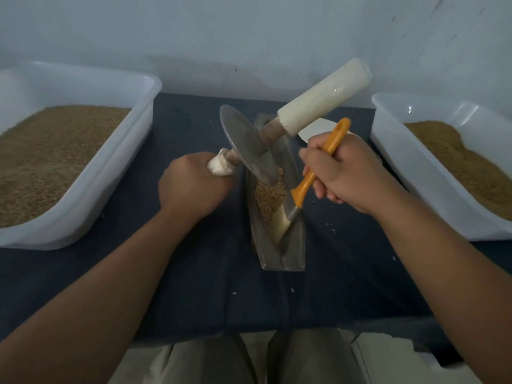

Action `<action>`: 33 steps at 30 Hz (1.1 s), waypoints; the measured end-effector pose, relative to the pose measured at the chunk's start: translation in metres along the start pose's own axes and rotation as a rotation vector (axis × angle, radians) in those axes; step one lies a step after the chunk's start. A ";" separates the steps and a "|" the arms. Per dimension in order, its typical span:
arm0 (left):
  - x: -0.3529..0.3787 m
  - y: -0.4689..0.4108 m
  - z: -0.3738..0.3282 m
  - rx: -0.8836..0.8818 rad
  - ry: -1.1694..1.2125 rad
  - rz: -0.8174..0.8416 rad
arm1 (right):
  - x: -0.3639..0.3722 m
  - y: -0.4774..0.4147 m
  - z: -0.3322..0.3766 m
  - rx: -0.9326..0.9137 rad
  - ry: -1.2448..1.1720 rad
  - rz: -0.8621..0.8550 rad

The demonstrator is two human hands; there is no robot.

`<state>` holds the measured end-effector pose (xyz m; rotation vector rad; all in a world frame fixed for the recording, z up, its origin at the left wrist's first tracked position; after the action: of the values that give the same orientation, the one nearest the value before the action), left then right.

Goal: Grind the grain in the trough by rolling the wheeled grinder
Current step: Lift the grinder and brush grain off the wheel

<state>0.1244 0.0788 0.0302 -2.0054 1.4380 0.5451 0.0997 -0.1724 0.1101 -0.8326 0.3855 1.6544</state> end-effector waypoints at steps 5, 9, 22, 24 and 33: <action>-0.002 0.000 -0.002 0.001 0.006 -0.006 | -0.014 -0.002 0.011 -0.067 0.054 -0.135; -0.003 0.000 -0.002 0.011 -0.006 -0.015 | -0.005 0.001 0.014 -0.055 -0.020 -0.025; -0.002 0.001 -0.003 0.016 -0.008 -0.014 | 0.011 -0.009 0.005 0.004 0.067 0.070; -0.002 0.001 -0.004 0.016 -0.011 -0.010 | 0.016 -0.011 0.007 -0.013 0.144 0.041; -0.006 -0.001 -0.001 -0.003 0.020 -0.036 | 0.001 0.001 0.015 -0.047 0.032 -0.021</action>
<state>0.1233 0.0821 0.0346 -2.0408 1.4105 0.5127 0.0935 -0.1624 0.1196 -0.8966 0.3602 1.6371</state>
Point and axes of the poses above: each hand's wrist, its own y-axis away from the middle knuckle, its own x-axis out of the palm, z = x × y, the point moved 10 cm from there along -y, towards the middle knuckle, and after that the axes turned 2 degrees about y, right-handed, at the moved point
